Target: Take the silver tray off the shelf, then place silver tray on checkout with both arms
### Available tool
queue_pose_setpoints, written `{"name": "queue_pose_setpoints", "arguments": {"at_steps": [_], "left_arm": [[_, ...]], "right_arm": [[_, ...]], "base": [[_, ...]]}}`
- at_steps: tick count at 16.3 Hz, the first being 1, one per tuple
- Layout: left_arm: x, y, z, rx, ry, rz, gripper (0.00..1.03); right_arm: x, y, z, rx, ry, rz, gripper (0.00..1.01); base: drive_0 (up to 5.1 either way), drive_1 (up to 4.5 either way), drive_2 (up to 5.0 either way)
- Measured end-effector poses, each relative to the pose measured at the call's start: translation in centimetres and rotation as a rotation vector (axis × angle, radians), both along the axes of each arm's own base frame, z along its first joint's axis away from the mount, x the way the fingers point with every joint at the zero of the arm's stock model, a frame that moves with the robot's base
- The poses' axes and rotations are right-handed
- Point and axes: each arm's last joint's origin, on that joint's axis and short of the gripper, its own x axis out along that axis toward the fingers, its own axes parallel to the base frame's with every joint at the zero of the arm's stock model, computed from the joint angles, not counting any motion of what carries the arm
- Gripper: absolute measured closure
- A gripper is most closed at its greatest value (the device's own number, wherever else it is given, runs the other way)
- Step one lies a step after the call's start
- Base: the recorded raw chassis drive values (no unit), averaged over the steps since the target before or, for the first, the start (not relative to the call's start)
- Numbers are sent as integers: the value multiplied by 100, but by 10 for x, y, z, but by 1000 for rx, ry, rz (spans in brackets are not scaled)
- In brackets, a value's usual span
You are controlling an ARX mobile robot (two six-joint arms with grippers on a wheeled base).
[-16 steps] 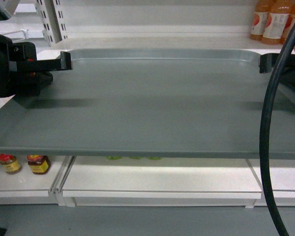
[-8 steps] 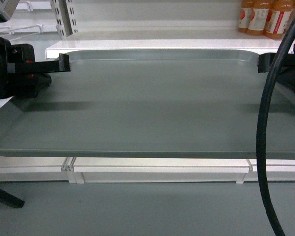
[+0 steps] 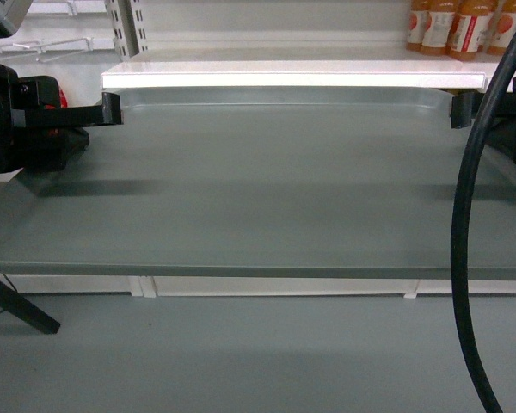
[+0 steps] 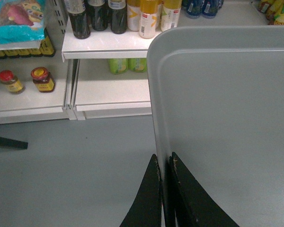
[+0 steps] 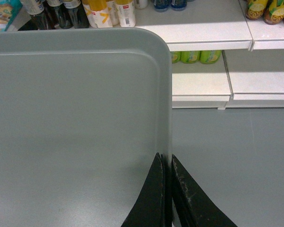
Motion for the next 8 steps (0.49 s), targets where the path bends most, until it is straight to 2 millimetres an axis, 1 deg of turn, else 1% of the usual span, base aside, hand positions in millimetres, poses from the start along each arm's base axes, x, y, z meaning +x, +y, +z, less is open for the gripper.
{"name": "queue_pose_setpoints", "arguments": {"at_steps": [8], "left_arm": [[0, 0, 0, 1, 0, 1, 100]], "right_arm": [[0, 0, 0, -2, 6, 0, 99]], "base": [[5, -413, 424]]}}
